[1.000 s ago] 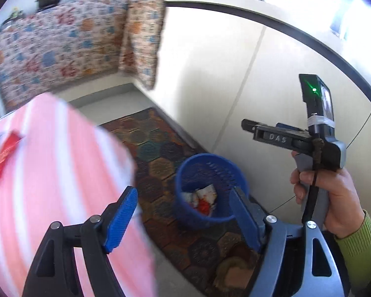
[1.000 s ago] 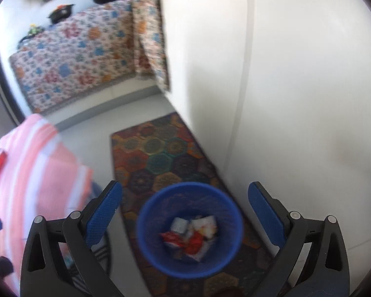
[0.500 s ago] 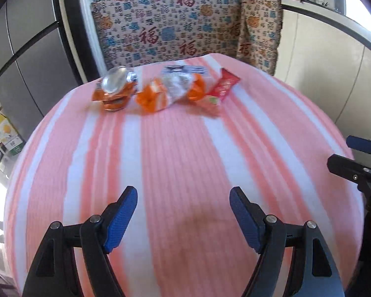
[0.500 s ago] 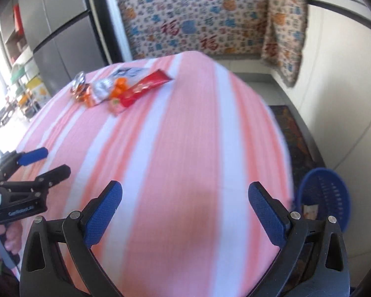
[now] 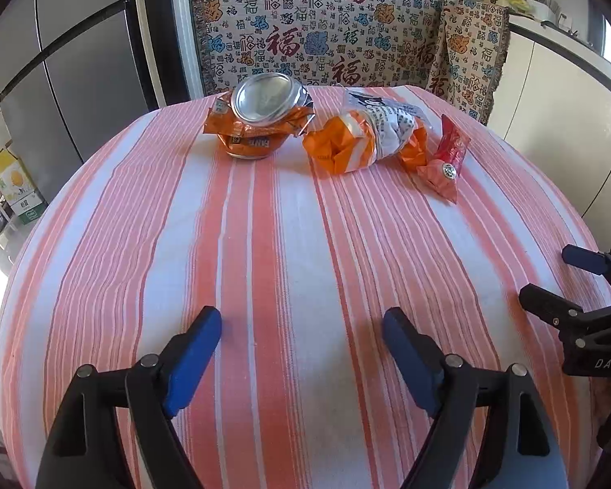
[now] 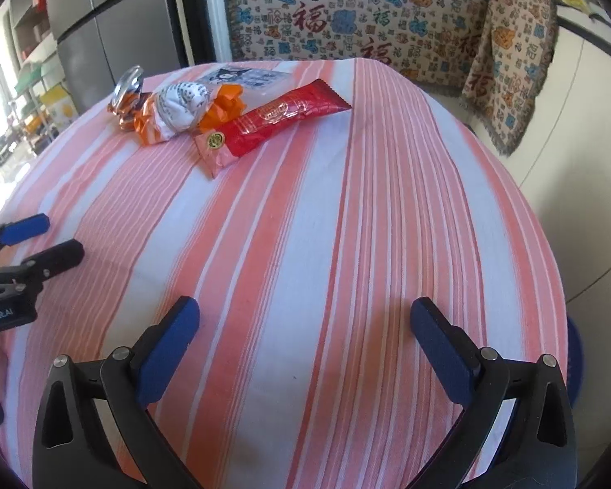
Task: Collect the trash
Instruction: 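Lift both open tools away and swing back over the table, then grasp the orange-and-white snack bag with the left tool while the right tool grasps the red candy wrapper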
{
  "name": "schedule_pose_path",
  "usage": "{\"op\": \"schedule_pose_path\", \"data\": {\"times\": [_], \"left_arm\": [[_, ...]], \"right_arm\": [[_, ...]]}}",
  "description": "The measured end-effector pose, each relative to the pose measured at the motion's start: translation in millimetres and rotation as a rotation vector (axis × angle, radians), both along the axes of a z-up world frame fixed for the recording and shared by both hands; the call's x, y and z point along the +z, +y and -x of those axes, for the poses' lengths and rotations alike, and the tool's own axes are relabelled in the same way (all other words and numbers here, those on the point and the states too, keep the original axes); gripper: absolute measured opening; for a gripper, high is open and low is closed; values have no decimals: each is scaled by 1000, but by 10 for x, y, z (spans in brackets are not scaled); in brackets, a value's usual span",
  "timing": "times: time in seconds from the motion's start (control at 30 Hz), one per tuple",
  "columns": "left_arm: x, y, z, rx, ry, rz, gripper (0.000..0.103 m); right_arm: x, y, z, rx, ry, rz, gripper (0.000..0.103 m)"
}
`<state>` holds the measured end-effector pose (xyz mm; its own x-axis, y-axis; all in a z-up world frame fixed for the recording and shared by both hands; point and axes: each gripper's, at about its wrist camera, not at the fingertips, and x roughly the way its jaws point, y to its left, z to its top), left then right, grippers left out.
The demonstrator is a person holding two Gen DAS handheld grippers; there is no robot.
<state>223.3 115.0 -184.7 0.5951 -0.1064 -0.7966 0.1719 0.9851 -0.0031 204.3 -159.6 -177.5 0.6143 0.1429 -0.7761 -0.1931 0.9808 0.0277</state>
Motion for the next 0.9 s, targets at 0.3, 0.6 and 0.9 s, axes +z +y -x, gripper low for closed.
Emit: {"op": "schedule_pose_path", "data": {"times": [0.3, 0.6, 0.9], "left_arm": [[-7, -29, -35, 0, 0, 7, 84], [-2, -81, -169, -58, 9, -1, 92], [6, -359, -1100, -285, 11, 0, 95]], "right_arm": [[5, -20, -17, 0, 1, -1, 103], [8, -17, -15, 1, 1, -1, 103], [4, -29, -20, 1, 2, -2, 103]]}}
